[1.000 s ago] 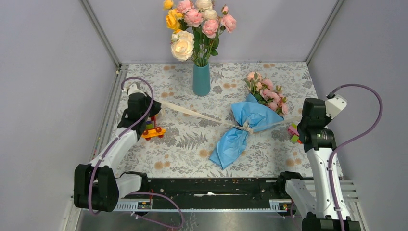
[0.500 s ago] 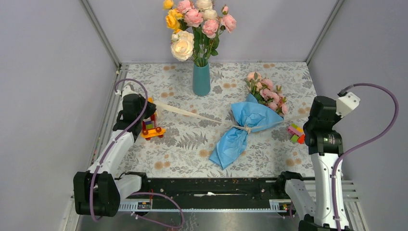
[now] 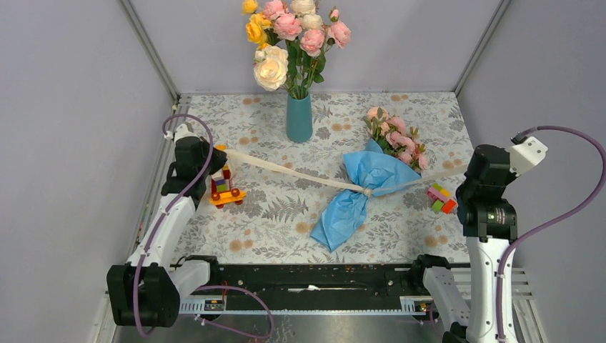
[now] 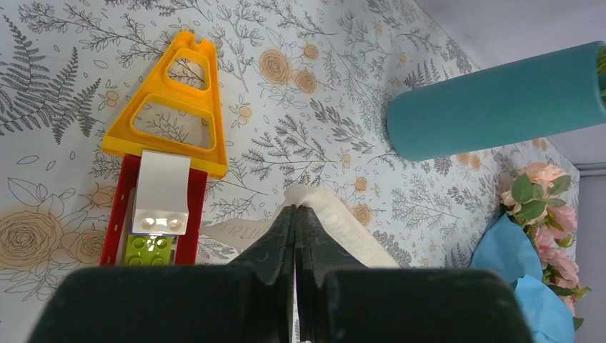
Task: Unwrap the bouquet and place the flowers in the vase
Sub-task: Untie the ribbon from the wrapping paper.
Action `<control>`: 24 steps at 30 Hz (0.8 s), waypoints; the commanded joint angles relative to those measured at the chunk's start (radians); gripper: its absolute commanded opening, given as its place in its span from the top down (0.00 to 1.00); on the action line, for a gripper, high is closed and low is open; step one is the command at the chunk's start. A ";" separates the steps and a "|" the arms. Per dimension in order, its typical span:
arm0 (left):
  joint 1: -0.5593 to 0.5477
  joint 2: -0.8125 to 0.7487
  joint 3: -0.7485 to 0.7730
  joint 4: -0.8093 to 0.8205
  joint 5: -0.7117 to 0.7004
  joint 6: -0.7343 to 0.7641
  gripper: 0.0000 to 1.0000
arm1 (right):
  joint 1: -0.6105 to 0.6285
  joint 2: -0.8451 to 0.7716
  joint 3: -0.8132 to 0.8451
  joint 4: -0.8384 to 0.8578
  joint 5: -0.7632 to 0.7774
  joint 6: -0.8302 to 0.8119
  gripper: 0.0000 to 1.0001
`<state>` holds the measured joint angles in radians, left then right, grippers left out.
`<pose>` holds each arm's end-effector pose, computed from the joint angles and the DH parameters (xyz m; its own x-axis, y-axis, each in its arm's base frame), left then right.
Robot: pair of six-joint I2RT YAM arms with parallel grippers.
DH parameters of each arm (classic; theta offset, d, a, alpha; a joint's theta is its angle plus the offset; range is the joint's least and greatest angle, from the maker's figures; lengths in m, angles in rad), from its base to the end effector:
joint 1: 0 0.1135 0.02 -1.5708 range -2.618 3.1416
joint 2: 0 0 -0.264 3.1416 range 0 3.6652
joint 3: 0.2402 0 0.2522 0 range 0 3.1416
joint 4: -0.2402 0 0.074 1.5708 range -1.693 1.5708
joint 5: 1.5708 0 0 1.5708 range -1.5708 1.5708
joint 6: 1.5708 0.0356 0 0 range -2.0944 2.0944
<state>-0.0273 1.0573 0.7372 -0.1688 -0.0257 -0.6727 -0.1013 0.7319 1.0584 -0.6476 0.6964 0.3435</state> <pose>0.2384 -0.0056 0.2719 -0.3701 -0.6130 -0.6980 -0.2889 0.7901 -0.5407 0.1295 -0.0361 0.3933 -0.0656 0.2664 -0.9616 0.7490 0.6499 0.1290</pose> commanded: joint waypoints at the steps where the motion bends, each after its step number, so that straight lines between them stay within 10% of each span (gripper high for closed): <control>1: 0.010 -0.042 0.076 0.001 0.016 0.018 1.00 | -0.006 -0.019 0.083 -0.013 0.031 -0.022 1.00; 24: 0.122 -0.008 0.166 -0.079 0.033 0.086 1.00 | -0.006 0.015 0.041 0.002 0.180 -0.051 1.00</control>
<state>0.0563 1.0340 0.8364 -0.2550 -0.0166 -0.6174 -0.1013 0.7277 1.1225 -0.6678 0.7578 0.3088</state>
